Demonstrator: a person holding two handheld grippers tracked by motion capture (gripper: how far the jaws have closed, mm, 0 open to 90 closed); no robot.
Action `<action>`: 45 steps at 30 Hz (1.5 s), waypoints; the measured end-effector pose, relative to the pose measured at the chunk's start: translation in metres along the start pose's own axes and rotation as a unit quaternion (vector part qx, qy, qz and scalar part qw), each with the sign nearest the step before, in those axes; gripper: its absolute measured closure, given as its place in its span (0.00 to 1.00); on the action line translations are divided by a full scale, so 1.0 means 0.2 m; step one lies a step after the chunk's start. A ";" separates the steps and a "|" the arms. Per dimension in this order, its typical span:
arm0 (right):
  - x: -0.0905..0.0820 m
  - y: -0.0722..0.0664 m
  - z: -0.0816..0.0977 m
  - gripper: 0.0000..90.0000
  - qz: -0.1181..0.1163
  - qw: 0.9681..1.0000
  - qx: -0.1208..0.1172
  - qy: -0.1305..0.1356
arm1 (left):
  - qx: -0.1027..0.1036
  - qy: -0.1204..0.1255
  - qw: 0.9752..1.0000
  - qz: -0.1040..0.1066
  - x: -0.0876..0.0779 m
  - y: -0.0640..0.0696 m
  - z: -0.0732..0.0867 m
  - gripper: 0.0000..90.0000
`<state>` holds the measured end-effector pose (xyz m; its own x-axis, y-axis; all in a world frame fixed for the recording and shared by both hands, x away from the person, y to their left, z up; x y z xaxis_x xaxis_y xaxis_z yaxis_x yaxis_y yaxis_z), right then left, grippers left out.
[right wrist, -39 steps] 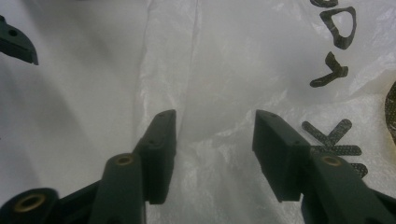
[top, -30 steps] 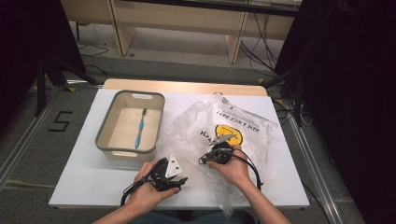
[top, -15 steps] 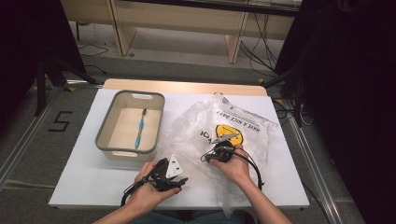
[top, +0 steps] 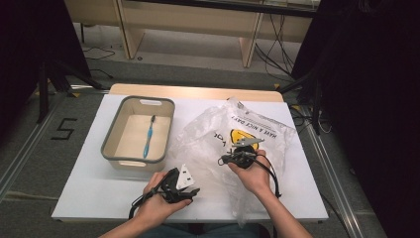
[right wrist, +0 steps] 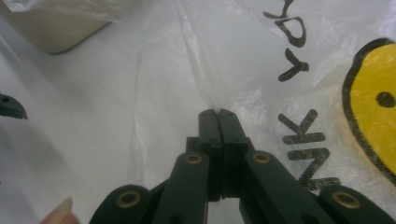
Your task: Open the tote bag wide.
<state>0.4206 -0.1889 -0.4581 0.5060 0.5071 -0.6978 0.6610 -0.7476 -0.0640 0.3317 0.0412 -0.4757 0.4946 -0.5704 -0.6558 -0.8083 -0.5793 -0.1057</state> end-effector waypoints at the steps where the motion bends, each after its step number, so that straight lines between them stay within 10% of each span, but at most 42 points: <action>1: -0.01 0.00 -0.01 1.00 0.004 1.000 -0.002 0.008 | 0.002 0.001 1.000 -0.001 0.00 0.00 0.00 0.56; 18: -0.20 -0.01 -0.10 1.00 0.040 0.994 -0.008 0.102 | 0.026 0.040 0.999 -0.011 0.03 0.01 -0.12 0.79; 45: -0.31 0.00 -0.16 1.00 0.066 0.984 -0.010 0.164 | 0.017 0.054 0.998 -0.019 0.09 -0.01 -0.20 0.81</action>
<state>0.4074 -0.2067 -0.3917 0.7376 0.5194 -0.4314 0.5864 -0.8095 0.0280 0.3546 0.0098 -0.4577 0.5549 -0.6097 -0.5660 -0.7982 -0.5820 -0.1556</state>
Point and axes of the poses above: each handheld gripper's, and its own axes: x roughly forward along the jaws, z roughly out of its underside, y roughly to its right, the point moved 1 cm from there along x, roughly forward along the jaws, and after that the axes turned 1 degree about z, right-handed, at the moved point
